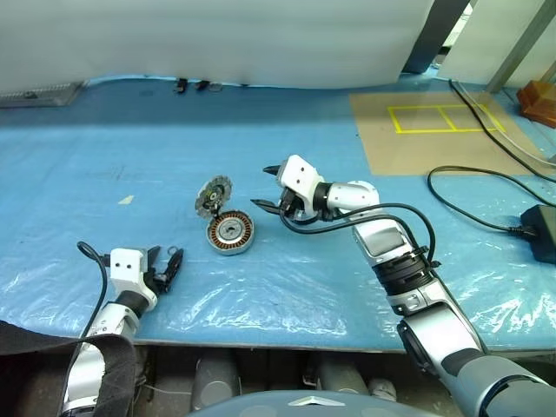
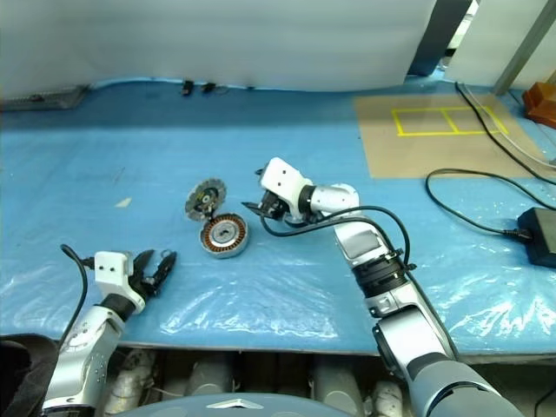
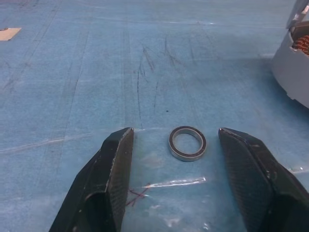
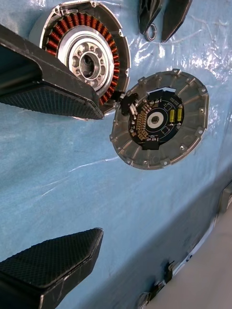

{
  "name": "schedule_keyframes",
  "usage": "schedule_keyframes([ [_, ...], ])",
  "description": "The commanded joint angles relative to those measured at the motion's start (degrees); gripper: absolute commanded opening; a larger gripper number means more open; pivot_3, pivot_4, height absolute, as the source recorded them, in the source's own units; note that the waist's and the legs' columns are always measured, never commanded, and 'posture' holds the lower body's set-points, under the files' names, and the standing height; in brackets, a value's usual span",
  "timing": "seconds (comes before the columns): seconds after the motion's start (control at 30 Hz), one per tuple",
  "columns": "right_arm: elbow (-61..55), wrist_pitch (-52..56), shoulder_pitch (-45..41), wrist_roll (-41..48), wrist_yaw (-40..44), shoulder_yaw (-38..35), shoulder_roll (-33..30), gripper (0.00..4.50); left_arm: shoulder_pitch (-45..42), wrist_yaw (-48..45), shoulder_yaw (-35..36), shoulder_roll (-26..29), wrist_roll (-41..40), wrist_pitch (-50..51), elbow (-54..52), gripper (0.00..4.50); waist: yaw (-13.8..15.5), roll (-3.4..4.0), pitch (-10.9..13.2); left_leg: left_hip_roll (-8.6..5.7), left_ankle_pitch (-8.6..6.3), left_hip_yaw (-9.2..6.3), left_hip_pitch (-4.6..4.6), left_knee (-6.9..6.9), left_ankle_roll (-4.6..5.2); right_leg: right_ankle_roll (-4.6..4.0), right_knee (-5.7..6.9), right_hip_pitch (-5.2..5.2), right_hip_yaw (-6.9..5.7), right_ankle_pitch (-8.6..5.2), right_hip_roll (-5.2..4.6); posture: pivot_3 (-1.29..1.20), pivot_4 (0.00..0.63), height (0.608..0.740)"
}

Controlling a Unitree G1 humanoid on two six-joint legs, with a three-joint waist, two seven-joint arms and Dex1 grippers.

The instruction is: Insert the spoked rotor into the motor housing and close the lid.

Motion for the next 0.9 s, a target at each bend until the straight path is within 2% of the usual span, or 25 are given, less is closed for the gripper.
schedule_keyframes([
  [0.03,-1.0,-1.6,-0.3,0.5,-0.6,-0.1,-0.1,3.76,1.0,0.6,-0.2,0.7,1.7,2.6,6.1,1.8,0.0,0.05,0.0,0.0,0.0,-0.03,0.01,0.0,0.0,0.0,0.0,0.01,0.0,0.0,0.0,0.0,0.15,0.74],
  [0.13,-0.3,-2.2,-0.7,0.4,-0.8,0.0,-0.1,3.76,0.9,0.5,-0.9,1.2,2.7,1.8,7.1,0.77,0.0,0.08,-0.1,-0.01,0.0,-0.06,0.0,0.0,0.0,0.01,0.0,0.02,0.0,0.0,0.0,0.0,0.15,0.74],
  [0.37,0.2,-3.0,-0.7,0.4,-1.3,-0.1,-0.1,3.76,0.6,-4.7,-1.5,0.8,0.4,-2.1,7.4,0.77,0.0,0.13,-0.1,-0.02,0.0,-0.06,-0.03,-0.04,0.0,0.02,-0.1,0.01,0.0,-0.01,-0.01,0.0,0.15,0.74],
  [0.57,-2.6,-2.3,1.6,2.9,-0.1,-1.6,-1.4,3.76,1.5,-14.6,-2.3,2.3,-3.2,-6.7,4.2,0.77,0.1,0.1,-0.1,-0.06,-0.01,-0.05,-0.13,-0.17,0.01,0.08,-0.6,-0.02,-0.02,0.06,-0.03,0.0,0.15,0.74],
  [0.67,-3.7,-1.3,2.8,4.5,1.0,-2.1,-2.5,3.76,1.1,-19.1,-3.6,4.5,-2.3,-9.2,3.9,0.77,0.2,0.06,-0.1,-0.07,-0.08,-0.03,-0.33,-0.19,0.13,-0.18,-0.66,-0.15,-0.04,0.22,-0.04,0.0,0.15,0.74],
  [0.9,-7.8,3.7,5.1,10.1,8.1,-2.6,-7.0,3.76,-1.9,-22.4,-3.7,8.5,-7.0,-3.8,-6.0,0.77,0.1,-0.37,0.2,-0.01,-0.1,-0.01,-0.34,-0.19,0.15,-0.18,-0.6,-0.18,-0.1,0.21,-0.01,0.0,0.15,0.74],
])
